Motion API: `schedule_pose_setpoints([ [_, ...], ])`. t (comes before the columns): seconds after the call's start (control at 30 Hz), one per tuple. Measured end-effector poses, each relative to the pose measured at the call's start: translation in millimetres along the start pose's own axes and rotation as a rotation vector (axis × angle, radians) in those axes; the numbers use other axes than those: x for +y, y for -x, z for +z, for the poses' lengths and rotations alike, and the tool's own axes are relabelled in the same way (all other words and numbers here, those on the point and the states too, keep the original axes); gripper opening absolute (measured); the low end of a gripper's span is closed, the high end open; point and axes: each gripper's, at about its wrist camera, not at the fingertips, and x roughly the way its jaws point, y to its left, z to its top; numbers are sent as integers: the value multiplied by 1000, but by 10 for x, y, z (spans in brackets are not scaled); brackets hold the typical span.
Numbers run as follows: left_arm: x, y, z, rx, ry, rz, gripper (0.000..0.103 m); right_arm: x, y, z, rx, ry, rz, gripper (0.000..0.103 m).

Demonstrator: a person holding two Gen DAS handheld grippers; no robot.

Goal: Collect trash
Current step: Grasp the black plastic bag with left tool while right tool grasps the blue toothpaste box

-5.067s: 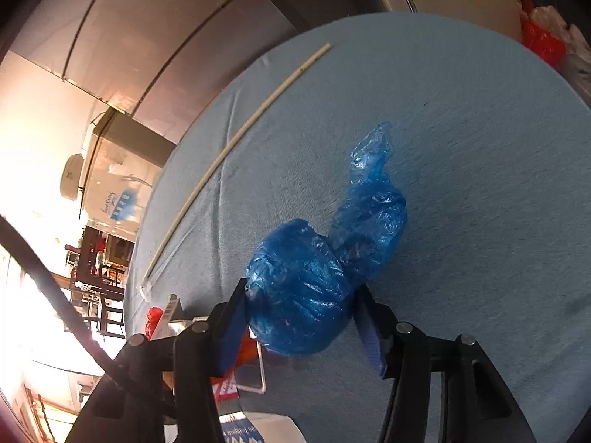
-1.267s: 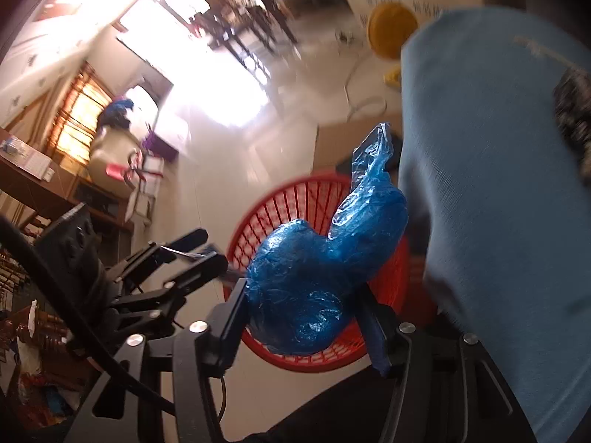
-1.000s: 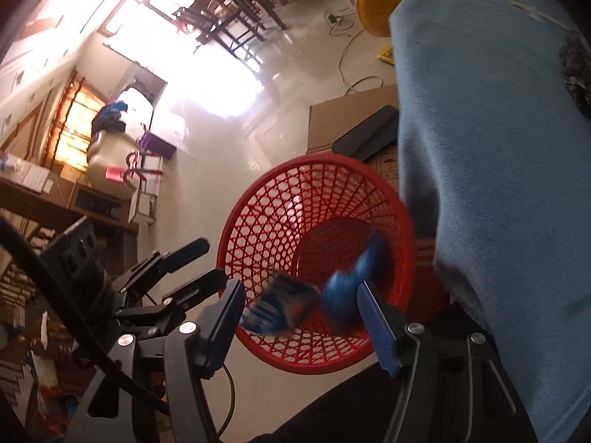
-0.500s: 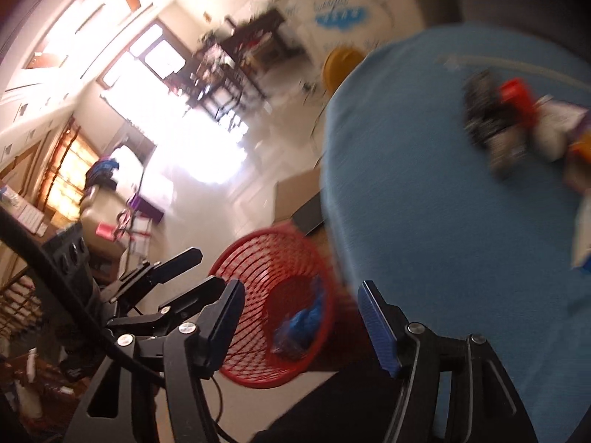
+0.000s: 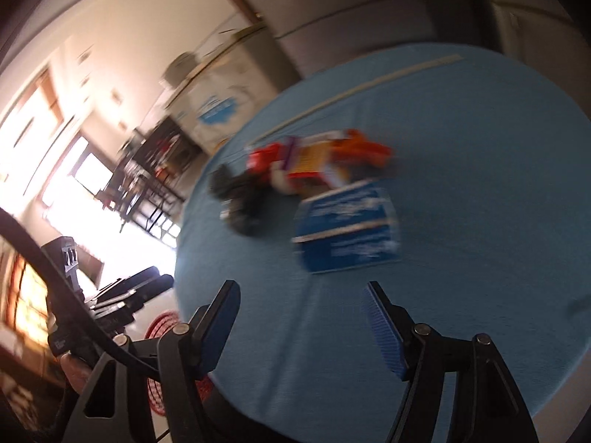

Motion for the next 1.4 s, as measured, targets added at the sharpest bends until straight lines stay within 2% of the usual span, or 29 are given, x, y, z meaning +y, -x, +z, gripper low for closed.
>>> schedule_pose_setpoints([
  [0.13, -133, -294, 322, 9, -10, 15, 72, -290, -12, 117, -7, -49, -5, 72],
  [0.3, -126, -569, 526, 45, 17, 11, 72, -543, -89, 359, -29, -56, 36, 72],
  [0.43, -48, -768, 647, 74, 82, 11, 72, -732, -280, 666, -8, -82, 154, 74],
  [0.67, 38, -935, 688, 101, 121, 26, 71, -868, -843, 1043, 118, -65, 317, 75],
  [0.7, 57, -938, 674, 106, 124, 25, 69, -853, -920, 1059, 149, -56, 330, 75],
  [0.77, 87, -967, 649, 124, 127, 23, 54, -813, -1019, 1046, 191, -40, 344, 75],
  [0.87, 116, -964, 599, 136, 118, 17, 38, -675, -1030, 951, 240, 33, 351, 75],
  [1.07, 177, -871, 478, 149, 61, 41, 28, -213, -687, 632, 289, 281, 373, 75],
  [1.13, 221, -811, 425, 156, 51, 48, 28, -103, -579, 557, 263, 358, 307, 75],
  [1.23, 271, -711, 382, 153, 47, 40, 29, -111, -560, 562, 218, 353, 220, 75],
  [1.3, 278, -649, 380, 145, 36, 41, 42, -106, -593, 579, 204, 326, 207, 76],
  [1.33, 282, -605, 386, 131, 35, 45, 56, -86, -636, 578, 209, 316, 206, 76],
  [1.37, 281, -574, 392, 115, 34, 48, 66, -122, -670, 619, 219, 317, 201, 76],
  [1.4, 276, -542, 404, 97, 31, 48, 67, -89, -702, 609, 228, 324, 192, 76],
])
